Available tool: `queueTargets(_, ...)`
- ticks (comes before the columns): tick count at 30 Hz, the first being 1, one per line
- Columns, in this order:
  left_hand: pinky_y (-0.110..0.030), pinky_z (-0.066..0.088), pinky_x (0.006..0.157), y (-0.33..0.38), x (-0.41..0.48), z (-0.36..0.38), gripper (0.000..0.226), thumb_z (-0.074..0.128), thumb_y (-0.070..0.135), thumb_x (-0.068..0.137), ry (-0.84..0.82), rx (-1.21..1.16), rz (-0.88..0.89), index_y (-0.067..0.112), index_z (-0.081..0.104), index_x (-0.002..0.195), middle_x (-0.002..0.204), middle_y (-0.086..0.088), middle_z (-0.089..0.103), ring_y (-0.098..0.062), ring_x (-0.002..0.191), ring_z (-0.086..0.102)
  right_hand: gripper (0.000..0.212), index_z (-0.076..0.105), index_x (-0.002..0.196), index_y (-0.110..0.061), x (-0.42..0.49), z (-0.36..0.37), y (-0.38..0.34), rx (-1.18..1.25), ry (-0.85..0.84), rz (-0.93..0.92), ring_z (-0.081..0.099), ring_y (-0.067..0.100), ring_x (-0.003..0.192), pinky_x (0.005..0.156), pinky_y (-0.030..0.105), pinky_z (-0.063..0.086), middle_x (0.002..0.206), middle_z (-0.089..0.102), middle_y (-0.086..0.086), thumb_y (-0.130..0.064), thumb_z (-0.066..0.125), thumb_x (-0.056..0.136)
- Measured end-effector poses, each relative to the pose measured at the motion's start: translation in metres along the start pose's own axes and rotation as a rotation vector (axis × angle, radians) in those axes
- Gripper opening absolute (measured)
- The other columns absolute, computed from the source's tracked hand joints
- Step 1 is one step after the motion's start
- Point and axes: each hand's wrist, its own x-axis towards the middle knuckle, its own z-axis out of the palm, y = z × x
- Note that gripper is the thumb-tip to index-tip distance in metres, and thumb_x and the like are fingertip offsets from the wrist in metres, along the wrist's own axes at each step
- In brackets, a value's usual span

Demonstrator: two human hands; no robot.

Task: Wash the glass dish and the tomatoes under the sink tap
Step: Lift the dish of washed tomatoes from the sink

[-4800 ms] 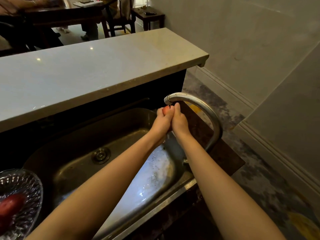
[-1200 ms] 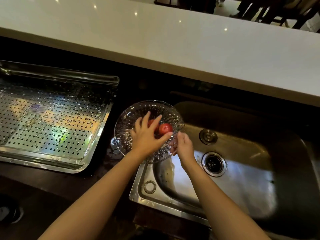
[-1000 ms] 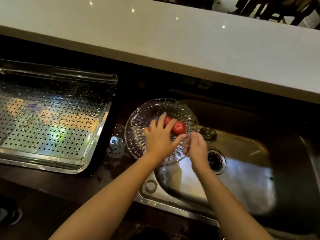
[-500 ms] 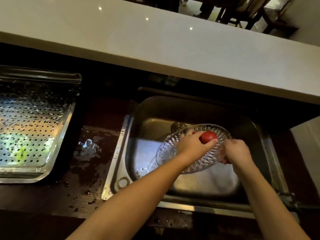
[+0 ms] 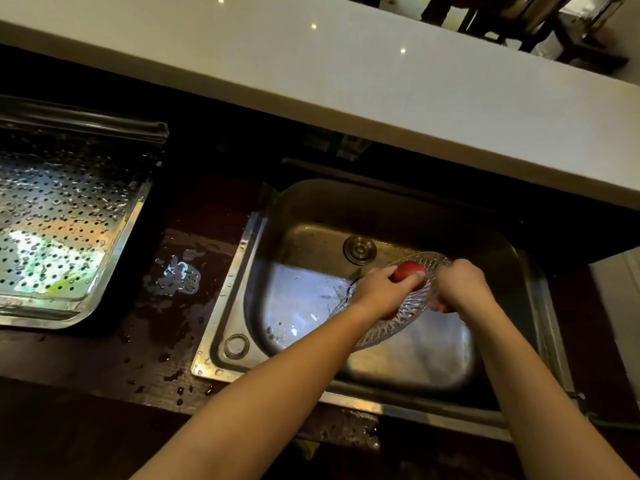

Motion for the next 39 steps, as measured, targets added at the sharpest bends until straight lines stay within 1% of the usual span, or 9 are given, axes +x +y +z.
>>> queueTargets(3,-0.033,0.048,0.080,0.002,0.002,-0.002,0.059,0.051,0.069,0.070,0.006,-0.069,-0.006,0.031,0.062,0.114,0.108,0.004,0.066,-0.018,0.097,0.059,0.011,0.059,0.073,0.004,-0.005,-0.002,-0.014,-0.119,0.013,0.005,0.060,0.027,0.062,0.071,0.037,0.054,0.065,0.061,0.015,0.002,0.053,0.083)
queueTargets(8,-0.032,0.046,0.080,0.008,0.001,-0.004,0.062,0.050,0.072,0.068,0.006,-0.191,-0.009,0.032,0.059,0.115,0.104,0.007,0.064,-0.016,0.098,0.059,0.012,0.052,0.081,-0.002,-0.004,-0.010,-0.024,-0.081,0.038,-0.118,0.050,0.019,0.053,0.050,0.028,0.044,0.063,0.050,0.008,-0.005,0.044,0.090)
queueTargets(12,-0.032,0.047,0.080,0.012,-0.001,-0.003,0.056,0.051,0.067,0.075,0.019,-0.208,0.009,0.030,0.059,0.116,0.106,0.005,0.064,-0.017,0.097,0.059,0.016,0.055,0.078,0.001,-0.004,-0.013,-0.027,-0.138,0.059,-0.121,0.059,0.028,0.063,0.061,0.035,0.050,0.072,0.059,0.014,-0.004,0.044,0.090)
queueTargets(15,-0.039,0.049,0.089,0.020,-0.006,-0.009,0.056,0.050,0.066,0.075,0.078,-0.122,0.038,0.028,0.061,0.115,0.111,0.002,0.063,-0.019,0.101,0.058,0.019,0.056,0.082,0.002,-0.004,-0.011,-0.022,-0.076,0.107,-0.131,0.052,0.023,0.056,0.052,0.028,0.040,0.067,0.055,0.014,-0.009,0.042,0.091)
queueTargets(17,-0.044,0.045,0.093,0.029,-0.013,-0.018,0.061,0.047,0.070,0.073,0.192,0.100,0.057,0.031,0.058,0.118,0.123,0.001,0.055,-0.022,0.109,0.052,0.022,0.056,0.083,0.002,-0.002,-0.010,-0.013,0.007,0.098,-0.198,0.046,0.022,0.054,0.050,0.027,0.035,0.068,0.052,0.014,-0.013,0.041,0.092)
queueTargets(22,-0.054,0.030,0.097,0.051,-0.041,-0.071,0.063,0.043,0.072,0.076,0.456,0.482,0.064,0.035,0.046,0.127,0.137,-0.001,0.041,-0.029,0.122,0.037,0.030,0.062,0.085,0.004,-0.009,0.004,-0.037,0.269,-0.032,-0.418,0.051,0.025,0.054,0.054,0.031,0.040,0.073,0.063,0.022,-0.016,0.040,0.093)
queueTargets(29,-0.055,0.023,0.099,0.059,-0.086,-0.198,0.063,0.047,0.069,0.075,0.719,0.810,0.023,0.034,0.046,0.128,0.142,-0.003,0.037,-0.032,0.126,0.034,0.024,0.058,0.082,0.000,-0.065,0.065,-0.126,0.665,-0.440,-0.479,0.051,0.011,0.032,0.031,0.016,0.036,0.059,0.056,0.013,-0.006,0.039,0.095)
queueTargets(34,-0.054,0.023,0.102,0.030,-0.108,-0.295,0.066,0.049,0.069,0.076,0.770,0.927,-0.015,0.035,0.042,0.132,0.148,0.000,0.030,-0.030,0.130,0.031,0.032,0.052,0.068,-0.005,-0.111,0.130,-0.193,0.760,-0.611,-0.454,0.047,0.008,0.027,0.031,0.013,0.035,0.056,0.052,0.012,-0.004,0.034,0.094)
queueTargets(39,-0.057,0.021,0.107,-0.016,-0.115,-0.388,0.068,0.048,0.072,0.075,0.744,0.965,-0.049,0.037,0.042,0.133,0.150,0.002,0.029,-0.027,0.134,0.030,0.030,0.050,0.067,-0.007,-0.147,0.206,-0.252,0.729,-0.644,-0.415,0.047,0.019,0.043,0.033,0.016,0.036,0.059,0.053,0.011,-0.003,0.033,0.092)
